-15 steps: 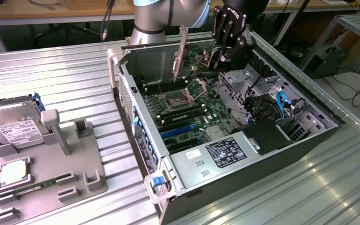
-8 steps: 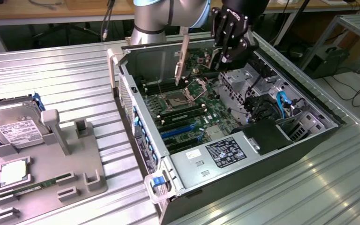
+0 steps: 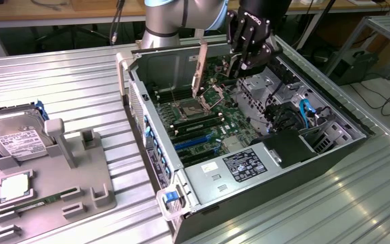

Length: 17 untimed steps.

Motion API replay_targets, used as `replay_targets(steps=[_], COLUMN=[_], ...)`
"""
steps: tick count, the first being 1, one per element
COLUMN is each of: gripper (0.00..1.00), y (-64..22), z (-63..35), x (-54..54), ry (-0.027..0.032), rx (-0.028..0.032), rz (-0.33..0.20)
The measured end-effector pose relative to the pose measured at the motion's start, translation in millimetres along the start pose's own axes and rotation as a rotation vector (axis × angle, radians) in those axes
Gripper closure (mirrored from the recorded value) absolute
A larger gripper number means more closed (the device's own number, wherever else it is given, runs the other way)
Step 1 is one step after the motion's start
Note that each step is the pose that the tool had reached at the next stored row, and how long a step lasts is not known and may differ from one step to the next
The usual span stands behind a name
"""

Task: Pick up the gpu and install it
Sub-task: 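Insert the gpu into the slot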

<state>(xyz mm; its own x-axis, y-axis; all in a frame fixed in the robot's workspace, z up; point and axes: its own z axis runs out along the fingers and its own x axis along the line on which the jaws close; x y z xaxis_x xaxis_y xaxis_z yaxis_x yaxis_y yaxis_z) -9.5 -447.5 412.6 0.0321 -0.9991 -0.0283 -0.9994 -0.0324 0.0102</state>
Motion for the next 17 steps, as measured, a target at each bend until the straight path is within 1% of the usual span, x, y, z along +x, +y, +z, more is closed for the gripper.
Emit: replay_targets(steps=[6, 14, 17], gripper=[0.72, 0.72, 0.72], y=[0.0, 0.2, 0.2], z=[2.8, 2.9, 4.3], x=[0.0, -0.3, -0.4], ry=[-0.0008, -0.0013, -0.0024], rx=[0.0025, 0.0027, 0.0026], rz=[0.074, 0.074, 0.074])
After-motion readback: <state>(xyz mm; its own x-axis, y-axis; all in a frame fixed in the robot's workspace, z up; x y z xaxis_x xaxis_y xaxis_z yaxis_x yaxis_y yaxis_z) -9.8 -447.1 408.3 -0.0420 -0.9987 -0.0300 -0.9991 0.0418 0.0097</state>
